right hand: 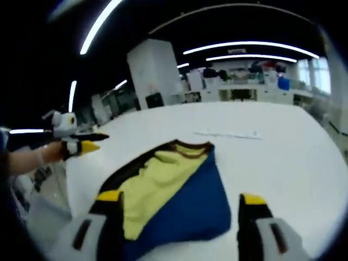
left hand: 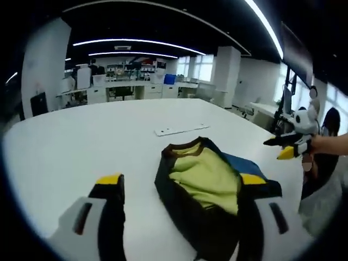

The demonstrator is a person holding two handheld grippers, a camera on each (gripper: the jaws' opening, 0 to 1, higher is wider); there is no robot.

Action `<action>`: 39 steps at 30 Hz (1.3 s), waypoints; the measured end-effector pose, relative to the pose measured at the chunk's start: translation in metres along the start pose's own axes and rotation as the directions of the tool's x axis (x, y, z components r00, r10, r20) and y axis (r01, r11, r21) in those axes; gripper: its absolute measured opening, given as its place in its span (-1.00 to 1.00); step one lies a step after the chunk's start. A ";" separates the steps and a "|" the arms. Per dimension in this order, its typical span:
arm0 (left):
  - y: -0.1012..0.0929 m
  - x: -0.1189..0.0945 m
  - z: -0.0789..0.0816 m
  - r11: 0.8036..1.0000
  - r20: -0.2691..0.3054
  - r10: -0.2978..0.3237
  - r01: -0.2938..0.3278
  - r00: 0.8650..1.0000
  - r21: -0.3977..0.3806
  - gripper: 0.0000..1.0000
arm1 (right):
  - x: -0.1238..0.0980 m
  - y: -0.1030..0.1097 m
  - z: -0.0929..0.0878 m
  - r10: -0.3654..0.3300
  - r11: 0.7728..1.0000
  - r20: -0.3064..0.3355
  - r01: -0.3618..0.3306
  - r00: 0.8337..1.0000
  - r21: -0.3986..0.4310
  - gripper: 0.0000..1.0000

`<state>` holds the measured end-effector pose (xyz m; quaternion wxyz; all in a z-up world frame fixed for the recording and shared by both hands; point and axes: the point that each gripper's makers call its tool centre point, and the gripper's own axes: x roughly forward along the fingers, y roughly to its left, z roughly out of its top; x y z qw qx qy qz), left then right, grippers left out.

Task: Fold the garment on the visible template until the final outline fits inside the template.

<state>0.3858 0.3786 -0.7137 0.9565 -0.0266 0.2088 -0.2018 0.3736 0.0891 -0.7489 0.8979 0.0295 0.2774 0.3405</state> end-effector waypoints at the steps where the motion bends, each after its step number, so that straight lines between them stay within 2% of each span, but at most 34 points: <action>1: -0.001 -0.006 -0.003 1.000 -0.002 0.015 -0.015 1.000 0.011 0.61 | -0.004 0.001 -0.007 -0.002 1.000 -0.009 0.002 1.000 0.011 0.69; 5: 0.007 -0.019 -0.011 0.999 -0.010 0.027 -0.027 1.000 0.020 0.57 | -0.012 0.006 -0.029 0.001 0.999 -0.036 0.000 0.999 0.033 0.65; 7: 0.008 -0.026 -0.017 0.999 -0.019 0.037 -0.036 0.999 0.019 0.57 | -0.017 0.013 -0.038 0.016 0.996 -0.040 -0.012 0.999 0.094 0.65; 8: 0.008 -0.030 -0.020 0.999 -0.022 0.043 -0.042 0.999 0.016 0.57 | -0.020 0.015 -0.044 0.016 0.997 -0.043 -0.012 0.999 0.081 0.63; 10: 0.015 -0.035 -0.025 0.999 -0.021 0.050 -0.050 0.999 0.001 0.57 | -0.024 0.023 -0.060 0.013 0.998 -0.086 -0.007 0.996 0.064 0.60; 14: 0.008 -0.041 -0.033 0.998 -0.022 0.056 -0.056 0.998 -0.013 0.57 | -0.024 0.039 -0.079 0.067 0.993 -0.131 -0.053 0.989 0.107 0.54; 20: 0.004 -0.044 -0.048 0.998 -0.044 0.055 -0.056 0.998 -0.020 0.55 | -0.022 0.060 -0.094 0.103 0.991 -0.172 -0.085 0.980 0.106 0.40; 23: 0.003 -0.045 -0.050 0.998 -0.039 0.052 -0.054 0.998 -0.033 0.53 | -0.020 0.068 -0.104 0.135 0.980 -0.194 -0.102 0.972 0.171 0.24; 28: 0.005 -0.046 -0.055 0.998 -0.048 0.049 -0.051 0.998 -0.037 0.53 | -0.019 0.077 -0.115 0.160 0.981 -0.231 -0.128 0.960 0.149 -0.01; 30: 0.006 -0.047 -0.056 0.998 -0.047 0.048 -0.050 0.998 -0.042 0.52 | -0.018 0.081 -0.116 0.182 0.973 -0.234 -0.140 0.955 0.183 -0.14; 33: 0.007 -0.047 -0.056 0.998 -0.047 0.048 -0.050 0.998 -0.042 0.50 | -0.016 0.080 -0.119 0.188 0.967 -0.239 -0.137 0.953 0.213 -0.45; 37: 0.005 -0.047 -0.058 0.998 -0.051 0.044 -0.046 0.998 -0.044 0.49 | -0.013 0.083 -0.123 0.198 0.958 -0.240 -0.135 0.950 0.254 -0.50; 39: 0.005 -0.048 -0.059 0.998 -0.053 0.043 -0.045 0.998 -0.051 0.49 | -0.006 0.076 -0.125 0.186 0.951 -0.240 -0.113 0.953 0.287 -0.62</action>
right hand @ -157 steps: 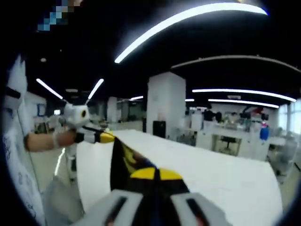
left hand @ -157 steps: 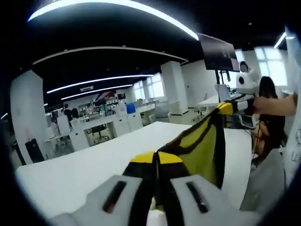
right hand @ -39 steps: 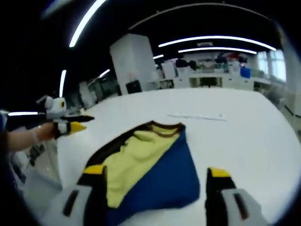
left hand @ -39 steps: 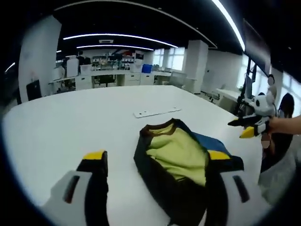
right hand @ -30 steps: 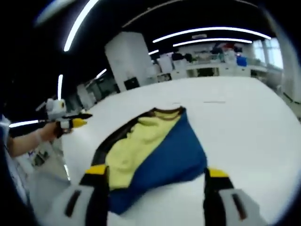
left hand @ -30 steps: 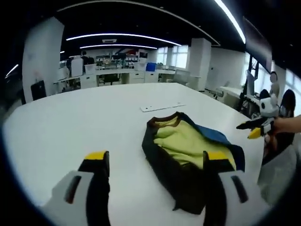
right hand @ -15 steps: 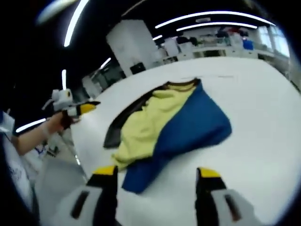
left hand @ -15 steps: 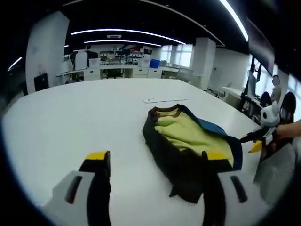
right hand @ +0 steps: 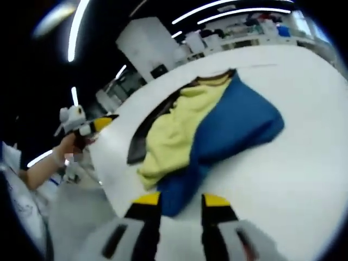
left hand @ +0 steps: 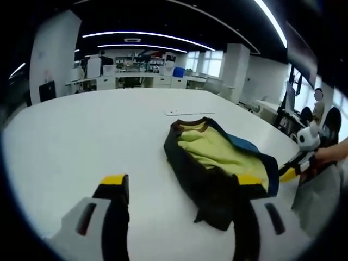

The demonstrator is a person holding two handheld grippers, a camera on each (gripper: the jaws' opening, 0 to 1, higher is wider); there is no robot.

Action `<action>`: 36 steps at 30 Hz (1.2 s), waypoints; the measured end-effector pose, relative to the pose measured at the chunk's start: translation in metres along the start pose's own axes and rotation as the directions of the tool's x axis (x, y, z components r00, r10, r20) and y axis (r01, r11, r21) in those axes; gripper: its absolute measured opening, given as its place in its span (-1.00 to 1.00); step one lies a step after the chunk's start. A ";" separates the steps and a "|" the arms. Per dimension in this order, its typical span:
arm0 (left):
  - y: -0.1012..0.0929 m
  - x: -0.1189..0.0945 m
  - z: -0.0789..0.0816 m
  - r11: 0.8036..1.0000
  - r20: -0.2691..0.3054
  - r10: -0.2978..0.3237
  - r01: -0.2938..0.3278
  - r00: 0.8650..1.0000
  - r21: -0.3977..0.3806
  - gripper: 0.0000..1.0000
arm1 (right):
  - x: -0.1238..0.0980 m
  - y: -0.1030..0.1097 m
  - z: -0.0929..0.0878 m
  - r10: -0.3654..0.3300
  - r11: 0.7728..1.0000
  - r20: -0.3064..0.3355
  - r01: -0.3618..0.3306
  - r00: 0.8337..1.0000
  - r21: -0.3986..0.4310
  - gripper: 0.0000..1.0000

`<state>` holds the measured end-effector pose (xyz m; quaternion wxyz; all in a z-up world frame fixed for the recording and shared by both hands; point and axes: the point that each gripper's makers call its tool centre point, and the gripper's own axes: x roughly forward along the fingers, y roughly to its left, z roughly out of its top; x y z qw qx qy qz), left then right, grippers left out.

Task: Fold the garment on the visible template until the final outline fits inside the template.

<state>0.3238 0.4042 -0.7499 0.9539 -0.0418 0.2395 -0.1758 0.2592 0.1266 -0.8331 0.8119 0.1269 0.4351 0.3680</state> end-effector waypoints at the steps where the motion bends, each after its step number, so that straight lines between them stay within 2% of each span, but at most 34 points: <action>1: 0.000 0.000 0.000 1.000 0.002 0.000 0.000 1.000 0.000 0.49 | 0.001 0.000 -0.001 0.008 1.000 0.002 -0.008 1.000 0.012 -0.70; 2: 0.000 0.000 0.000 1.000 0.003 -0.001 0.001 1.000 -0.001 0.49 | 0.001 0.000 -0.001 0.010 1.000 0.001 -0.010 1.000 0.024 -0.80; 7: 0.001 0.000 -0.005 1.000 -0.008 -0.002 0.002 1.000 -0.003 0.47 | -0.002 -0.002 -0.002 -0.010 1.000 0.001 0.010 1.000 0.022 -1.00; 13: -0.001 -0.001 -0.004 1.000 -0.009 -0.005 0.005 1.000 -0.004 0.46 | -0.022 -0.002 0.009 -0.028 1.000 0.027 0.028 0.999 0.001 -1.00; 22: -0.002 0.001 -0.007 1.000 -0.017 -0.013 0.013 1.000 -0.005 0.44 | -0.070 -0.021 0.039 -0.060 0.998 0.056 0.062 0.997 -0.032 -1.00; 29: -0.005 0.004 -0.013 1.000 -0.031 -0.020 0.020 0.999 -0.007 0.44 | -0.105 -0.043 0.059 -0.112 0.993 0.085 0.115 0.990 -0.032 -1.00; 36: -0.010 0.009 -0.014 1.000 -0.044 -0.027 0.027 0.999 -0.002 0.43 | -0.128 -0.085 0.072 -0.192 0.981 0.082 0.195 0.978 -0.026 -1.00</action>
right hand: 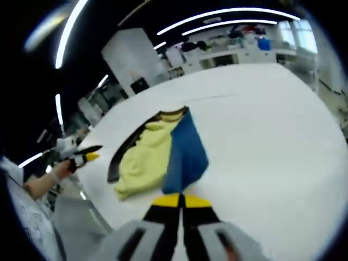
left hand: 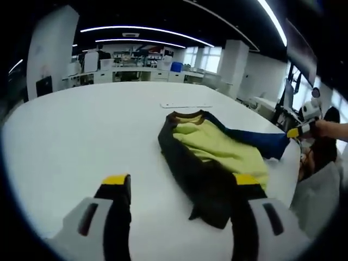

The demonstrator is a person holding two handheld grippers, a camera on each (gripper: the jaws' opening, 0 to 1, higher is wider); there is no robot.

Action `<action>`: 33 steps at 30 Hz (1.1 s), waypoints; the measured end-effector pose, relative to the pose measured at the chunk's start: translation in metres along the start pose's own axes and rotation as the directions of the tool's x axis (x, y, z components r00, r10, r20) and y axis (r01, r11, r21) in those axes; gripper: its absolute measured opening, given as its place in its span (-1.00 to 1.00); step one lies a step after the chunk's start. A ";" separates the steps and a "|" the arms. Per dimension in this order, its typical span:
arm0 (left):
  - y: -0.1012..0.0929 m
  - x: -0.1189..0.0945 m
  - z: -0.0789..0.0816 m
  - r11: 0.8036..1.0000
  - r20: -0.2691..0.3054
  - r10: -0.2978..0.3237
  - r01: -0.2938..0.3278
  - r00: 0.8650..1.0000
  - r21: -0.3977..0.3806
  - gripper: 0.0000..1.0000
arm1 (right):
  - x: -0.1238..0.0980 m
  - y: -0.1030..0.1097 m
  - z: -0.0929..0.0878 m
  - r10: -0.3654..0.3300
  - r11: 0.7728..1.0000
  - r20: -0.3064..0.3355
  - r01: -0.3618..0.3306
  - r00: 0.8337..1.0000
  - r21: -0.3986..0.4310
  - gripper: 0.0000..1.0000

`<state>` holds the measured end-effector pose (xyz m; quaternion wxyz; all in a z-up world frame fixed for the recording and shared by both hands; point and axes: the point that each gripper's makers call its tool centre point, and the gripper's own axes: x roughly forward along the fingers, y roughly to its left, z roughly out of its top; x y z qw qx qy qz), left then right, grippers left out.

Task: Fold the garment on the visible template until the final outline fits inside the template.

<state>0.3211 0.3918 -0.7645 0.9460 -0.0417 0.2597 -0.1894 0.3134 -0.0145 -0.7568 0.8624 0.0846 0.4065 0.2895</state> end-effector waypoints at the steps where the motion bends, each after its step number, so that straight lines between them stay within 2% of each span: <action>1: 0.000 0.000 0.000 1.000 0.000 0.001 -0.001 1.000 0.002 0.43 | -0.001 -0.007 0.002 -0.010 1.000 -0.001 0.010 1.000 0.000 -1.00; 4: 0.000 0.002 0.001 1.000 -0.002 -0.001 0.001 1.000 0.002 0.42 | -0.001 -0.033 0.010 -0.051 0.999 -0.011 0.050 0.999 -0.006 -1.00; 6: 0.001 0.003 0.000 1.000 -0.007 0.001 -0.001 1.000 0.004 0.42 | -0.001 -0.038 0.010 -0.070 0.998 -0.019 0.070 0.997 0.003 -1.00; 7: 0.001 0.004 -0.001 1.000 -0.009 0.003 -0.003 1.000 0.003 0.42 | 0.000 -0.054 0.015 -0.086 0.996 -0.028 0.086 0.996 0.002 -1.00; 11: 0.003 0.005 -0.004 1.000 -0.017 0.007 -0.007 1.000 -0.002 0.42 | 0.005 -0.086 0.022 -0.139 0.990 -0.064 0.139 0.988 -0.009 -1.00; 14: 0.005 0.006 -0.007 1.000 -0.025 0.013 -0.014 1.000 -0.008 0.42 | 0.007 -0.096 0.022 -0.168 0.986 -0.084 0.167 0.982 -0.020 -1.00; 16: 0.006 0.007 -0.009 1.000 -0.028 0.015 -0.015 0.999 -0.017 0.42 | 0.012 -0.118 0.027 -0.189 0.982 -0.087 0.188 0.978 -0.024 -1.00; 21: 0.008 0.010 -0.006 1.000 -0.030 0.020 -0.021 0.999 -0.022 0.42 | 0.021 -0.155 0.031 -0.260 0.965 -0.132 0.257 0.956 -0.045 -1.00; 23: 0.010 0.011 -0.005 1.000 -0.034 0.024 -0.025 0.999 -0.019 0.42 | 0.022 -0.160 0.032 -0.273 0.962 -0.147 0.267 0.951 -0.060 -1.00; 26: 0.014 0.013 -0.006 0.999 -0.040 0.028 -0.029 0.999 -0.021 0.42 | 0.026 -0.182 0.040 -0.304 0.952 -0.164 0.296 0.939 -0.074 -1.00; 29: 0.018 0.014 -0.008 0.999 -0.048 0.036 -0.037 0.998 -0.026 0.42 | 0.028 -0.190 0.043 -0.323 0.946 -0.178 0.314 0.929 -0.080 -1.00; 32: 0.020 0.016 -0.011 0.999 -0.056 0.040 -0.041 0.998 -0.030 0.42 | 0.030 -0.206 0.048 -0.376 0.924 -0.202 0.351 0.904 -0.152 -1.00; 33: 0.021 0.017 -0.012 0.999 -0.058 0.040 -0.042 0.998 -0.031 0.42 | 0.032 -0.210 0.049 -0.381 0.922 -0.207 0.355 0.901 -0.154 -1.00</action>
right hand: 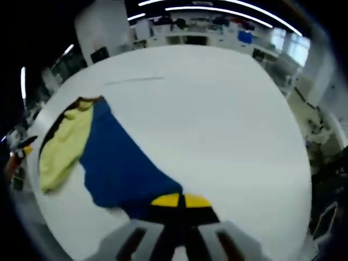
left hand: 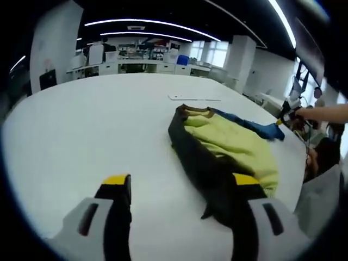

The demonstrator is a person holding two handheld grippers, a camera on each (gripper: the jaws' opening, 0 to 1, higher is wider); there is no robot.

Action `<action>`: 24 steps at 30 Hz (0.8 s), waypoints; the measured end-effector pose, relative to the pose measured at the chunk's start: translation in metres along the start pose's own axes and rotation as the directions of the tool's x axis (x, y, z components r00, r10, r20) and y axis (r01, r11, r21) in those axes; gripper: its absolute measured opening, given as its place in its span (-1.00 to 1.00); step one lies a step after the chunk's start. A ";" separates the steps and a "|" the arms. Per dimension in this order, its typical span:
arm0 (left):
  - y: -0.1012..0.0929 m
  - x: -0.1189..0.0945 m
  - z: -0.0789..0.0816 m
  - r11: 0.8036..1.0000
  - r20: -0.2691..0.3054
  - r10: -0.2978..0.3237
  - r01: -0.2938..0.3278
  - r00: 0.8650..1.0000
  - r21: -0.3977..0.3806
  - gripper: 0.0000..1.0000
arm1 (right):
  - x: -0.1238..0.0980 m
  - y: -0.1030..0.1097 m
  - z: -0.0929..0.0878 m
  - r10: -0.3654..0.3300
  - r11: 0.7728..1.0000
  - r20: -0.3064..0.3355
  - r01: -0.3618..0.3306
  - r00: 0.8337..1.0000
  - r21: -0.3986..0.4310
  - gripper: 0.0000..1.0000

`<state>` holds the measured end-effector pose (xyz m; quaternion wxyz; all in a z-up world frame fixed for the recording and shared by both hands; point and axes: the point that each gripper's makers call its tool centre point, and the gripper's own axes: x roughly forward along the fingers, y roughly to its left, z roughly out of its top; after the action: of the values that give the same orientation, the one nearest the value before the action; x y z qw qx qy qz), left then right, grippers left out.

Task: Fold the garment on the visible template until the final outline fits inside the template.

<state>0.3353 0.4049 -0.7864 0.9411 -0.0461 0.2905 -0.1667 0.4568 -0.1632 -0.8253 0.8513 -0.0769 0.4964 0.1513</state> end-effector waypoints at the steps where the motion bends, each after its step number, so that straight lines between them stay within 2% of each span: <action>1: 0.000 0.000 0.000 1.000 -0.001 0.001 -0.001 1.000 -0.002 0.42 | 0.003 -0.005 0.002 -0.015 1.000 -0.011 0.014 1.000 -0.013 -1.00; 5: 0.002 0.000 -0.003 1.000 -0.010 0.008 -0.008 1.000 -0.012 0.42 | 0.007 -0.017 0.010 -0.047 0.998 -0.014 0.047 0.999 -0.037 -1.00; 8: 0.003 0.001 -0.006 1.000 -0.017 0.011 -0.011 1.000 -0.019 0.42 | 0.013 -0.026 0.016 -0.081 0.994 -0.049 0.078 0.995 -0.071 -1.00; 13: 0.005 0.001 -0.010 0.999 -0.021 0.017 -0.018 1.000 -0.031 0.42 | 0.024 -0.030 0.024 -0.093 0.992 -0.051 0.089 0.994 -0.087 -1.00; 24: 0.006 -0.003 -0.015 0.999 -0.027 0.030 -0.031 0.999 -0.043 0.42 | 0.031 -0.033 0.017 -0.123 0.988 -0.072 0.115 0.990 -0.107 -1.00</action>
<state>0.3257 0.4117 -0.7983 0.9384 -0.0600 0.3071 -0.1465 0.4964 -0.1840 -0.8444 0.8337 -0.1558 0.5154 0.1225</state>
